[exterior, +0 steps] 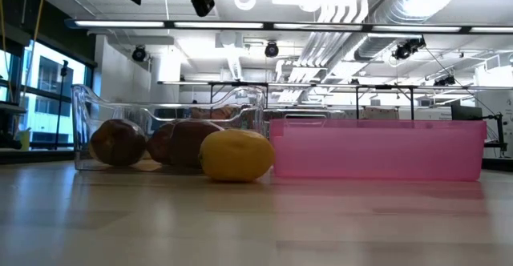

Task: Sort produce into baskets
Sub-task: Put the bell pepper into the orange bin

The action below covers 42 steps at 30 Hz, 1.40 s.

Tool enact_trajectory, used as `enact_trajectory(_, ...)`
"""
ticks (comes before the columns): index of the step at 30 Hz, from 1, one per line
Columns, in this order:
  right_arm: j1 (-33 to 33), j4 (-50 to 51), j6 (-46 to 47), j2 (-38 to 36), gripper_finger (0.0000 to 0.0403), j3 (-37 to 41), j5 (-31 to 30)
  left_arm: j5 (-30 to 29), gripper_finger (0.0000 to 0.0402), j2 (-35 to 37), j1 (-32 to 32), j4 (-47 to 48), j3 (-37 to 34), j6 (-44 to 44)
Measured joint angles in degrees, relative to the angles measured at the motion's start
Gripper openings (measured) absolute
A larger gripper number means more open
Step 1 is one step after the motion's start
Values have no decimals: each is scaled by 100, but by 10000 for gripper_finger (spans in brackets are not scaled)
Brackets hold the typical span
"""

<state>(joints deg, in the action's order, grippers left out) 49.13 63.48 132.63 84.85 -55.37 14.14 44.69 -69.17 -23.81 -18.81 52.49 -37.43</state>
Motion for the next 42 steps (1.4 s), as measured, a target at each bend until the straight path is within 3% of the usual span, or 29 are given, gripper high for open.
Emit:
enact_trajectory(24, -297, -178, 78, 900, 399, 0, 264, 7, 353, 0, -2, 11, 0, 13)
enact_trajectory(38, -367, 247, -412, 1050, 399, 0, -211, -1, 353, -2, -4, 11, 0, 2)
enact_trajectory(42, -389, -76, -394, 1050, 399, 0, -141, -2, 353, -2, -4, 11, 0, -44)
